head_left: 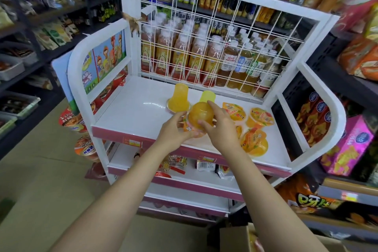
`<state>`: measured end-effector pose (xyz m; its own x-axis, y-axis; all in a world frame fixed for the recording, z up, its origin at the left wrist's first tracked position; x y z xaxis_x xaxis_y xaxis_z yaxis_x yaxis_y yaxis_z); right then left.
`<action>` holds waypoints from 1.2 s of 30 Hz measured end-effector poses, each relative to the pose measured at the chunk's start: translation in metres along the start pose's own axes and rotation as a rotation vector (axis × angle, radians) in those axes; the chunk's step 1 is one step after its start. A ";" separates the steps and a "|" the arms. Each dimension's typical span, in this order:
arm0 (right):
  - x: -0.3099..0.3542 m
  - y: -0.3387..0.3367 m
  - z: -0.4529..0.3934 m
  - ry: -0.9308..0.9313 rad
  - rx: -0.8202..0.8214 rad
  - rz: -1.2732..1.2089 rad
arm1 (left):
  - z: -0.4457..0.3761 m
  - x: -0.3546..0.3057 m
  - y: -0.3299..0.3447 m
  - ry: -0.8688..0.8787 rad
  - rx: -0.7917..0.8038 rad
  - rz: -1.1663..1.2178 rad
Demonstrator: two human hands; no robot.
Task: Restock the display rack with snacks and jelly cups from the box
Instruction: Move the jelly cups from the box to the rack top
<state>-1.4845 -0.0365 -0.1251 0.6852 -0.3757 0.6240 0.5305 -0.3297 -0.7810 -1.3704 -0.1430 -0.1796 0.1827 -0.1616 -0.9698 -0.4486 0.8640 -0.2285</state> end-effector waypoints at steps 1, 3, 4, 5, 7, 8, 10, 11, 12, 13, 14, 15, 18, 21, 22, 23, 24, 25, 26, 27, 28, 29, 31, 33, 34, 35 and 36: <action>-0.002 -0.003 0.000 0.019 -0.010 0.027 | -0.004 -0.002 0.004 0.001 0.006 0.009; -0.007 -0.008 -0.002 0.053 -0.016 0.061 | -0.011 -0.006 0.011 0.003 0.018 0.020; -0.010 -0.010 -0.003 0.062 -0.018 0.060 | -0.014 -0.007 0.014 0.007 0.017 0.021; -0.011 -0.012 -0.003 0.062 -0.022 0.053 | -0.017 -0.007 0.017 0.009 0.011 0.017; -0.014 -0.014 -0.006 0.058 -0.030 0.046 | -0.022 -0.005 0.020 0.004 0.006 0.003; -0.016 -0.014 -0.007 0.058 -0.032 0.042 | -0.022 -0.005 0.021 0.000 0.007 -0.002; -0.017 -0.013 -0.006 0.043 -0.028 0.032 | -0.020 -0.006 0.021 -0.008 0.025 -0.016; -0.017 -0.014 -0.005 0.025 -0.031 0.022 | -0.018 -0.009 0.021 -0.012 0.026 -0.046; -0.017 -0.017 -0.002 0.008 -0.044 0.005 | -0.013 -0.013 0.021 -0.004 0.011 -0.092; -0.017 -0.020 0.004 -0.009 -0.066 -0.023 | -0.005 -0.019 0.021 0.013 -0.031 -0.142; -0.017 -0.024 0.012 -0.027 -0.095 -0.059 | 0.005 -0.024 0.023 0.049 -0.100 -0.182; -0.016 -0.030 0.024 -0.054 -0.134 -0.098 | 0.018 -0.029 0.025 0.101 -0.190 -0.215; -0.023 -0.046 0.079 -0.136 -0.250 -0.210 | 0.061 -0.040 0.054 0.244 -0.351 -0.268; -0.066 -0.043 0.147 -0.089 -0.288 -0.298 | 0.080 -0.032 0.117 0.231 -0.197 -0.332; -0.091 -0.036 0.169 -0.031 -0.298 -0.321 | 0.080 -0.020 0.142 0.194 -0.117 -0.355; -0.120 -0.027 0.190 0.037 -0.308 -0.347 | 0.080 -0.006 0.168 0.145 -0.036 -0.374; -0.151 -0.016 0.210 0.123 -0.322 -0.369 | 0.078 0.014 0.194 0.081 0.044 -0.401; -0.184 -0.002 0.230 0.213 -0.343 -0.388 | 0.077 0.034 0.220 0.020 0.125 -0.437; -0.215 0.010 0.251 0.301 -0.364 -0.394 | 0.076 0.057 0.246 -0.033 0.207 -0.472; -0.247 0.026 0.274 0.386 -0.368 -0.388 | 0.076 0.078 0.272 -0.078 0.294 -0.500; -0.278 0.044 0.297 0.475 -0.342 -0.387 | 0.079 0.099 0.299 -0.125 0.385 -0.524; -0.307 0.062 0.322 0.561 -0.298 -0.413 | 0.082 0.120 0.326 -0.180 0.484 -0.546; -0.362 0.096 0.378 0.778 -0.197 -0.489 | 0.091 0.158 0.380 -0.258 0.663 -0.603; -0.404 0.116 0.431 0.976 -0.121 -0.475 | 0.101 0.190 0.432 -0.298 0.809 -0.669; -0.424 0.122 0.454 1.032 -0.115 -0.458 | 0.106 0.204 0.456 -0.315 0.869 -0.686; -0.442 0.124 0.474 1.075 -0.121 -0.454 | 0.111 0.213 0.478 -0.321 0.923 -0.694; -0.459 0.125 0.491 1.114 -0.116 -0.460 | 0.116 0.222 0.498 -0.346 0.971 -0.698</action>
<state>-1.4876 0.5195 -0.5224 -0.3917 -0.7236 0.5683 0.5242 -0.6831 -0.5085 -1.4522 0.3065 -0.4988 0.4089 -0.7210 -0.5593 0.6419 0.6629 -0.3853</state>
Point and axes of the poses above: each hand's wrist, its own z-axis away from the middle knuckle, its own y-axis out of the palm, x = y × z, the point moved 4 cm from there along -z, towards the middle knuckle, and after that the axes turned 15 degrees about x, right-handed, at the moved point
